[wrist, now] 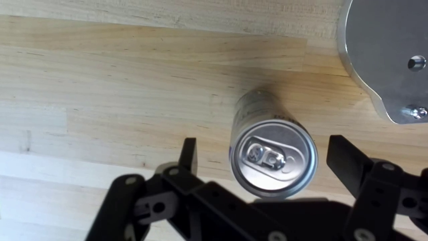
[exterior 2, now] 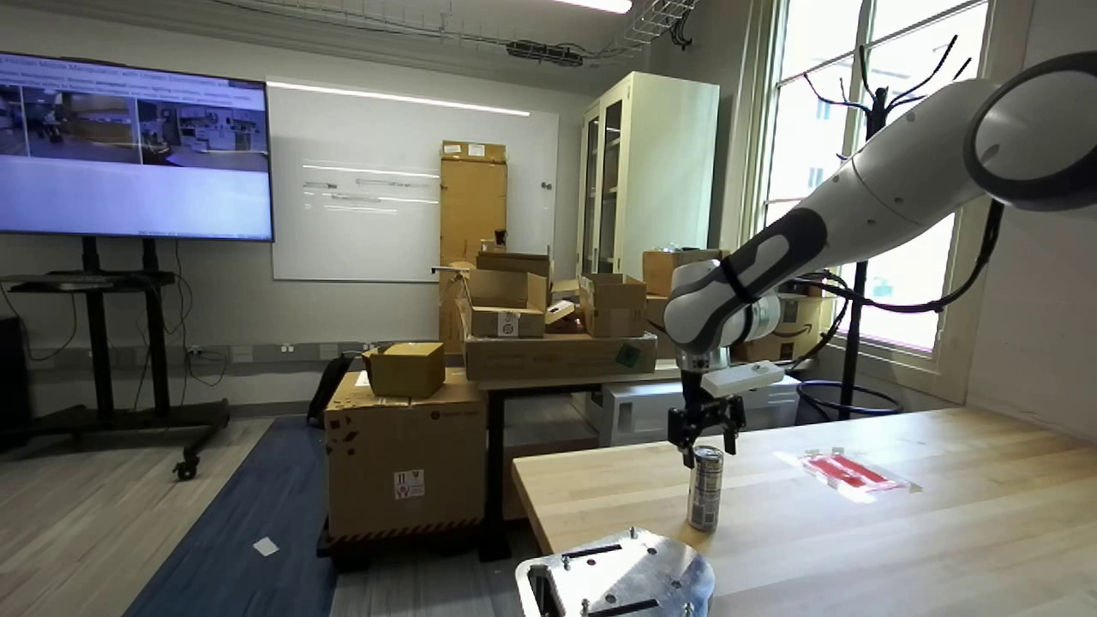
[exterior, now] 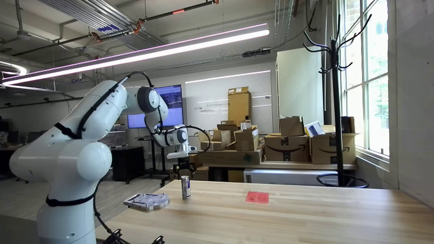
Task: Put the can on the metal object
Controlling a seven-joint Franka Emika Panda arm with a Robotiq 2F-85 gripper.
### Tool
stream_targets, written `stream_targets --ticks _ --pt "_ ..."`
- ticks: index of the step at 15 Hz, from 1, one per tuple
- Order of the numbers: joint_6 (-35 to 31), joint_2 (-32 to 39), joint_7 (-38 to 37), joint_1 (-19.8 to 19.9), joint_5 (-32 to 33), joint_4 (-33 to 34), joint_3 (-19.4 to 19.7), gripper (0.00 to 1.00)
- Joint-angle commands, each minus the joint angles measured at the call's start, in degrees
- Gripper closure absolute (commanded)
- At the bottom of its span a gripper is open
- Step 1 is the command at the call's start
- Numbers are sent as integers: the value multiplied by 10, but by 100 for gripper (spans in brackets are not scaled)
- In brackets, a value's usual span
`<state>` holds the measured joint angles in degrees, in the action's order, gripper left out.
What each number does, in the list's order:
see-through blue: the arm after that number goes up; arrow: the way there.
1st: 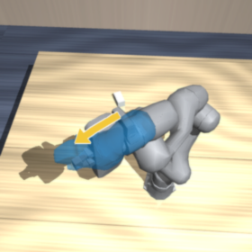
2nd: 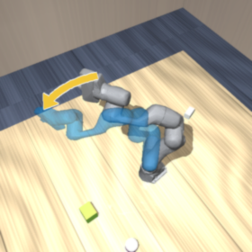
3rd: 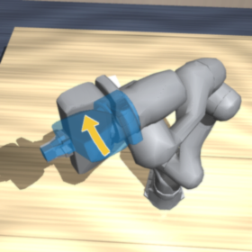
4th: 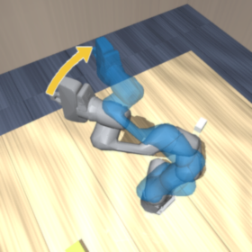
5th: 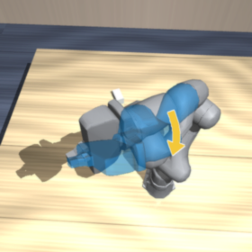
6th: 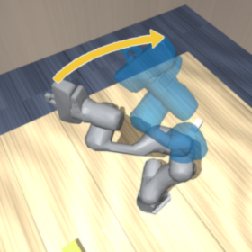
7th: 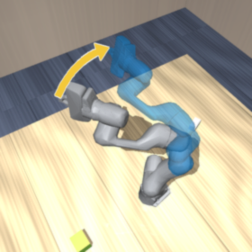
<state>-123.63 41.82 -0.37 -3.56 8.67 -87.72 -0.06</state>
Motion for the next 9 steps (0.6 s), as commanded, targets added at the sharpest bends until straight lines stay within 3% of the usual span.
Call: stream_targets --ticks 1,2,4,9 --pt "14 8 20 5 -7 12 -3 0" --pt "13 9 22 5 -7 11 -4 0" --pt "11 10 22 4 -6 9 -3 26" --pt "4 4 27 5 -6 0 -4 65"
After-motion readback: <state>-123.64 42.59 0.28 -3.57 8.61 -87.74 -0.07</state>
